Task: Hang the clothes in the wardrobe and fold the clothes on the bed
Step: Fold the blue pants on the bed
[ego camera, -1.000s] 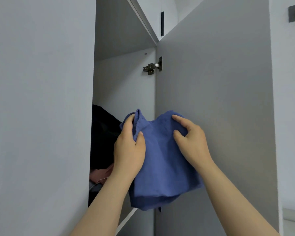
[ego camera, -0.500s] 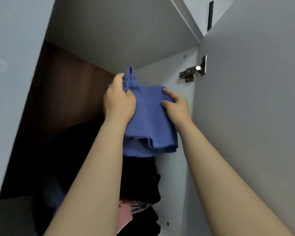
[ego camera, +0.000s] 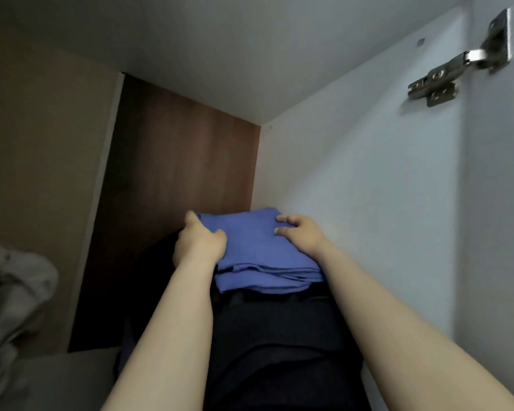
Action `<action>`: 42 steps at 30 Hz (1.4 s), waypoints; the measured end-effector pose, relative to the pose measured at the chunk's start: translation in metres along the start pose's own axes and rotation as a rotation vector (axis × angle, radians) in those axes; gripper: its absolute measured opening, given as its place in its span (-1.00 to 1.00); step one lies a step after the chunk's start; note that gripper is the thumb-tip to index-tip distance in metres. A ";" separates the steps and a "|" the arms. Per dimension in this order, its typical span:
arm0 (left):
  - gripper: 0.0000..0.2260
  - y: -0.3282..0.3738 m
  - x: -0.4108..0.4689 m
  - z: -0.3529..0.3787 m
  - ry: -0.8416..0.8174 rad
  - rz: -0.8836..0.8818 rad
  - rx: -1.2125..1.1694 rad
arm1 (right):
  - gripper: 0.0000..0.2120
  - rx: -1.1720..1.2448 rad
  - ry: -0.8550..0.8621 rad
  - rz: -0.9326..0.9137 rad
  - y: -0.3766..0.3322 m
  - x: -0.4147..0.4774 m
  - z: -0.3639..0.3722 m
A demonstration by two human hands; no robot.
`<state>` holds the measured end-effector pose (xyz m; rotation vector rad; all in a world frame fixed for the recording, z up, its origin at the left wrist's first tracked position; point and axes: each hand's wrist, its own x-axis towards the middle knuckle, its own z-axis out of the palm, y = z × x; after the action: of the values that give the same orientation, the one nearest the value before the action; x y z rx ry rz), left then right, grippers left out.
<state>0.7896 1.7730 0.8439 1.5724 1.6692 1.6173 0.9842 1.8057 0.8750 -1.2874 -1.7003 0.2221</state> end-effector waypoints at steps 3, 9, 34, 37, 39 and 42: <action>-0.30 0.006 -0.011 -0.003 -0.041 0.015 -0.047 | -0.59 0.013 0.025 -0.002 -0.002 -0.008 -0.006; -0.41 0.008 -0.067 -0.019 0.101 0.162 -0.101 | -0.58 -0.121 0.213 -0.085 -0.011 -0.050 -0.019; -0.60 -0.014 -0.317 -0.087 -0.423 0.532 -0.785 | -0.59 -1.049 0.768 0.000 -0.196 -0.463 -0.070; -0.62 -0.001 -0.357 -0.105 -0.554 0.585 -0.862 | -0.59 -1.130 0.766 0.076 -0.224 -0.507 -0.076; -0.63 0.011 -0.385 -0.117 -0.643 0.605 -0.935 | -0.59 -1.179 0.789 0.121 -0.241 -0.542 -0.082; -0.64 0.027 -0.428 -0.132 -0.741 0.613 -1.010 | -0.59 -1.242 0.857 0.186 -0.266 -0.596 -0.095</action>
<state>0.8361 1.3439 0.7217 1.7642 -0.0688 1.4175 0.8761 1.1668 0.7528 -1.9663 -0.8587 -1.2940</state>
